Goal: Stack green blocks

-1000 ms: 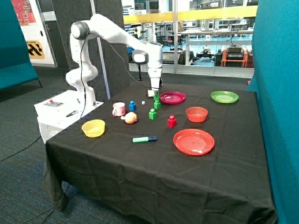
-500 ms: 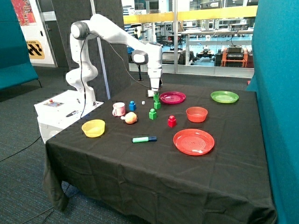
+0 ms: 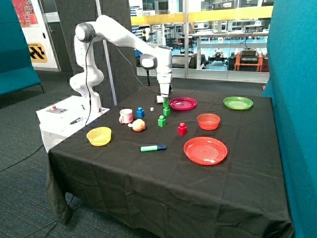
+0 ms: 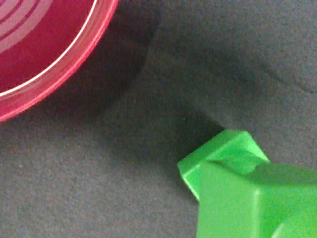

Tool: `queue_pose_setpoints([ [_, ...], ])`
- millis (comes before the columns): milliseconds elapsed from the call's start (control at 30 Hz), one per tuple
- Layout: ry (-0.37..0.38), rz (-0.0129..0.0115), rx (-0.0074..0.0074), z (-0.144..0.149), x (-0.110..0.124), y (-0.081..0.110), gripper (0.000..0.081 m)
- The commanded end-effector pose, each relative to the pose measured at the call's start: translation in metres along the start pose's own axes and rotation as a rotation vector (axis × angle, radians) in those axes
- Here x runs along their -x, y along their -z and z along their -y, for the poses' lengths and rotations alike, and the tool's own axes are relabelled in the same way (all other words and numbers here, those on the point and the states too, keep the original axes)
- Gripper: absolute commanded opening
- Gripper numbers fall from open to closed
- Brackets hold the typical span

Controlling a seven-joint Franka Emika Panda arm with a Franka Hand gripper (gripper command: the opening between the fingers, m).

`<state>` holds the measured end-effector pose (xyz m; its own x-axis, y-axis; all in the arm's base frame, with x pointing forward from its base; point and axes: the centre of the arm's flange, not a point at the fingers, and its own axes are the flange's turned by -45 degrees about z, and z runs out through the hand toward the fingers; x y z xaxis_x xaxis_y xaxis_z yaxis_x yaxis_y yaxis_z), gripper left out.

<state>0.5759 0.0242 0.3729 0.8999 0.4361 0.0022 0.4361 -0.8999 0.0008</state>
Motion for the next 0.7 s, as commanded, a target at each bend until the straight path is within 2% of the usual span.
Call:
queue_pose_setpoints([
  [0, 0.009, 0.0022, -0.0008, 0.0042, -0.0018, -0.006, 0.0],
  [667, 0.017, 0.0022, -0.0008, 0.0006, 0.0011, -0.0092, 0.0],
])
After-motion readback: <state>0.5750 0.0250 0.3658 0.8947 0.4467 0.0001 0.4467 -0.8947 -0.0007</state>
